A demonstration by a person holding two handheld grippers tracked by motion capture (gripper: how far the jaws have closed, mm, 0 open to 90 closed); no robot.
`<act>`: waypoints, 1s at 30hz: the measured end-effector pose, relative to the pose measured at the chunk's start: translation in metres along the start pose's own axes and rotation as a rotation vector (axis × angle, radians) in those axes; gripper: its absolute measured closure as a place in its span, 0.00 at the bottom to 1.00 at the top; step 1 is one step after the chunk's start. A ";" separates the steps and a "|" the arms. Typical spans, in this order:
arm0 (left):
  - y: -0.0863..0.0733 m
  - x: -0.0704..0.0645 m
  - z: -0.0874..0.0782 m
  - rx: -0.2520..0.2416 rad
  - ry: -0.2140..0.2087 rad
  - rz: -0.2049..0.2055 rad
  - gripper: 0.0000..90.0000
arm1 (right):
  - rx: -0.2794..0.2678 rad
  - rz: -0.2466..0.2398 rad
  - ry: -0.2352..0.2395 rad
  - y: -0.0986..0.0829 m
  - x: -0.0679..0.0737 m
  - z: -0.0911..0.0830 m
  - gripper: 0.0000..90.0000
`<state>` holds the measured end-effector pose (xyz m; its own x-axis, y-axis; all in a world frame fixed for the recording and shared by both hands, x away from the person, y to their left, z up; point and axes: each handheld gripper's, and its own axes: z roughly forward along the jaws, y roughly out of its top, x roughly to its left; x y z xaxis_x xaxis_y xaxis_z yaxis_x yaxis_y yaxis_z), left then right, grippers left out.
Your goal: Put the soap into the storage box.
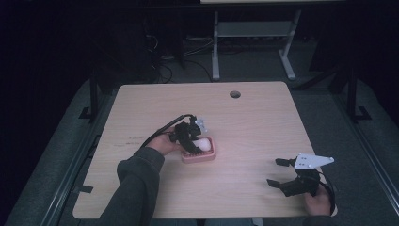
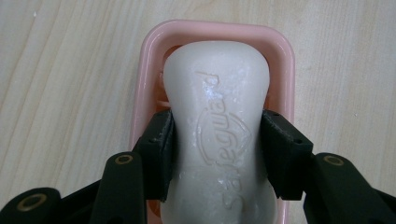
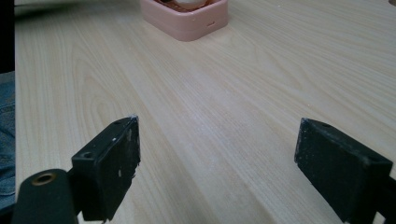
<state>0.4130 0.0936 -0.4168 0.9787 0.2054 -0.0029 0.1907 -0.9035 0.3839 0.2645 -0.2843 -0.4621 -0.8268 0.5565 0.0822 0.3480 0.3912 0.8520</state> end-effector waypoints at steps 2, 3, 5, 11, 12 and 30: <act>0.000 0.000 0.001 0.000 0.000 0.000 0.54 | -0.001 0.000 0.000 0.000 0.000 0.000 0.15; 0.001 0.000 0.002 0.000 -0.001 0.001 0.54 | -0.001 0.000 0.000 0.000 0.000 0.000 0.15; 0.001 0.000 0.003 0.004 -0.002 0.001 0.54 | 0.000 0.000 0.001 0.000 0.000 0.000 0.15; 0.003 0.000 0.006 0.007 -0.008 0.002 0.54 | -0.001 0.000 0.001 0.000 0.000 0.000 0.15; 0.003 -0.001 0.006 0.008 -0.008 0.004 0.54 | -0.002 -0.001 0.001 0.000 0.000 0.000 0.15; 0.004 -0.001 0.007 0.023 -0.004 0.003 0.54 | 0.001 -0.001 0.003 0.000 0.000 0.000 0.15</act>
<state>0.4131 0.0872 -0.4219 0.9796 0.2010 -0.0052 0.1891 -0.9125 0.3629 0.2646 -0.2838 -0.4619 -0.8285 0.5538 0.0830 0.3474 0.3921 0.8518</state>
